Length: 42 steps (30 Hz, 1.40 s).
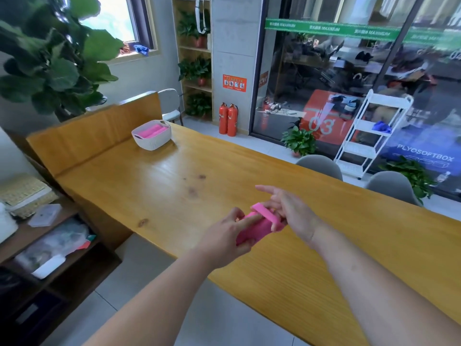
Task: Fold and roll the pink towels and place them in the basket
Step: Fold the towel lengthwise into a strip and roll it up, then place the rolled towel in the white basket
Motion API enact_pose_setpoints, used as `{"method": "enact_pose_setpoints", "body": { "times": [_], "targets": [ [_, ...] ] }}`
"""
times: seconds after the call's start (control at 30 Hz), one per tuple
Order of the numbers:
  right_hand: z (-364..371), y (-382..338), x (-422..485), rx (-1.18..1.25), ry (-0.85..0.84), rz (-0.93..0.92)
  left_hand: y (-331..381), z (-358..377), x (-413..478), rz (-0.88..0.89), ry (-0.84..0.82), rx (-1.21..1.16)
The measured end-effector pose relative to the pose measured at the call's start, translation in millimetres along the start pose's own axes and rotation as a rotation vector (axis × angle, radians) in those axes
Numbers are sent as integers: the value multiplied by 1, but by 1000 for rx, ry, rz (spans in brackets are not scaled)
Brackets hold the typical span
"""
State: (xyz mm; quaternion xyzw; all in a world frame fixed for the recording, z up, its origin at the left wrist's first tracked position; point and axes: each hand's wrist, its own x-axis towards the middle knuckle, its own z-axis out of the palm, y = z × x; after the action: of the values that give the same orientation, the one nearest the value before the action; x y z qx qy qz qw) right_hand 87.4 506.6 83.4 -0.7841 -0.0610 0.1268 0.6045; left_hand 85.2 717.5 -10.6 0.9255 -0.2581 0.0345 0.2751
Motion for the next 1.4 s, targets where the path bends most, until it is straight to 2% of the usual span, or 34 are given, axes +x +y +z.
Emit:
{"method": "enact_pose_setpoints", "body": {
  "times": [0.2,0.3,0.37,0.43,0.63,0.73,0.8,0.87,0.97,1.23,1.33,1.4],
  "targets": [
    [49,9,18,-27,40,21,-23,-11,-5,-189,-21,-173],
    [61,8,33,-72,81,53,-31,-12,-13,-284,-47,-343],
    [72,7,42,-116,74,64,-42,-20,-20,-365,-44,-441],
    [87,5,50,-163,40,60,-55,-30,-26,-420,-19,-443],
    [160,4,60,-229,-152,-76,-93,-61,-46,-523,117,-486],
    [175,6,66,-166,-136,-113,-114,-76,-61,-621,206,-508],
    [181,5,74,-163,-114,-90,-130,-86,-71,-711,280,-507],
    [191,6,83,-180,-163,-69,-142,-96,-81,-771,343,-534],
    [208,6,101,-229,-212,-58,-151,-108,-91,-777,401,-610],
    [267,16,178,-233,-233,-33,-208,-140,-119,-889,638,-950],
    [301,20,216,-211,-214,-15,-244,-149,-125,-893,727,-952],
    [327,17,240,-165,-267,-25,-271,-162,-126,-925,785,-928]
  ]
}}
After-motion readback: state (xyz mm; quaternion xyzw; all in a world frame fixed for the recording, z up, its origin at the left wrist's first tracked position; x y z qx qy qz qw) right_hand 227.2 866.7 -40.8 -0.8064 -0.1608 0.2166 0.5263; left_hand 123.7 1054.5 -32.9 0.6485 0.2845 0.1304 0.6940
